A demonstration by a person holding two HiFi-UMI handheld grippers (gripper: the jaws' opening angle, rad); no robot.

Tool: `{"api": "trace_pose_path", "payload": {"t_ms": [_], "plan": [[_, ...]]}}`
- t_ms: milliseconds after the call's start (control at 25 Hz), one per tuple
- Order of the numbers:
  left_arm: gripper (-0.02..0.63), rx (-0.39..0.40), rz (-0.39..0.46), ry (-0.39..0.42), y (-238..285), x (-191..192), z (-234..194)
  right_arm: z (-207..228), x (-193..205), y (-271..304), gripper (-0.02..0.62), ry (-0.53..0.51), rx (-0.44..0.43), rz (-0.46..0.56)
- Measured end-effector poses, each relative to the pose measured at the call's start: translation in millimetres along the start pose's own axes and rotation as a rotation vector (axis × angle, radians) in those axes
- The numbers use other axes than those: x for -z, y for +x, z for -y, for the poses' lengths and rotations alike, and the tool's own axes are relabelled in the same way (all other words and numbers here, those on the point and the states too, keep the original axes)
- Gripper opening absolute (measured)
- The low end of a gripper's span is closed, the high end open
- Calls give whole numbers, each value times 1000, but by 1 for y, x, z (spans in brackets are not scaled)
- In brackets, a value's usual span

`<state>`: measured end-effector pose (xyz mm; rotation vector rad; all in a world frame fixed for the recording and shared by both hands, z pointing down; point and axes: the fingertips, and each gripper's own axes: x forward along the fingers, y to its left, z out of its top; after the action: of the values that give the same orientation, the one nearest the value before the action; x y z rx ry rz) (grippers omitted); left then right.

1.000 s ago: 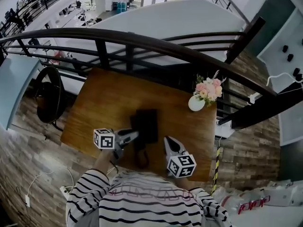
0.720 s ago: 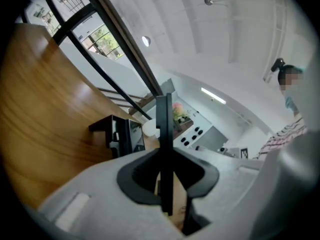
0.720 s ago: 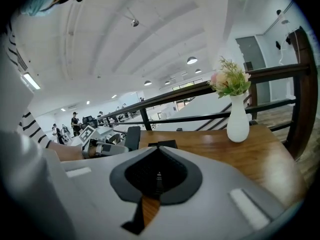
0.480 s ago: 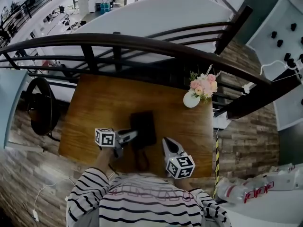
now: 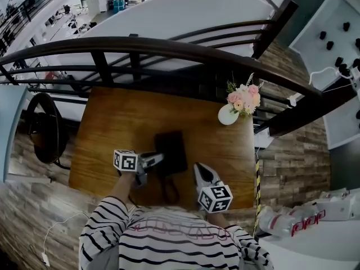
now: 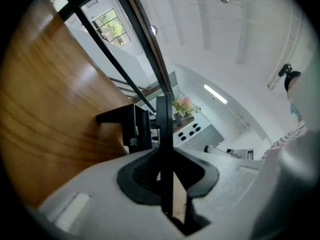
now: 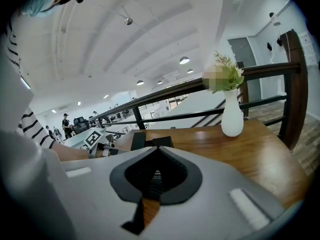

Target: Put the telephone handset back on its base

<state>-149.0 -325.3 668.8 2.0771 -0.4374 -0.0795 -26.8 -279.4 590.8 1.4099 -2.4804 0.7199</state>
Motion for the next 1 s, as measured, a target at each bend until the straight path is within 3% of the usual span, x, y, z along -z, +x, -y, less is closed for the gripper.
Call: {"api": "trace_pose_path", "payload": {"t_ms": [400, 1000], "plan": [[77, 17, 7, -63, 4, 1, -18, -2, 7, 2, 0, 18, 18, -3], [78, 2, -15, -81, 10, 4, -26, -1, 9, 0, 0, 14, 28, -12]]}}
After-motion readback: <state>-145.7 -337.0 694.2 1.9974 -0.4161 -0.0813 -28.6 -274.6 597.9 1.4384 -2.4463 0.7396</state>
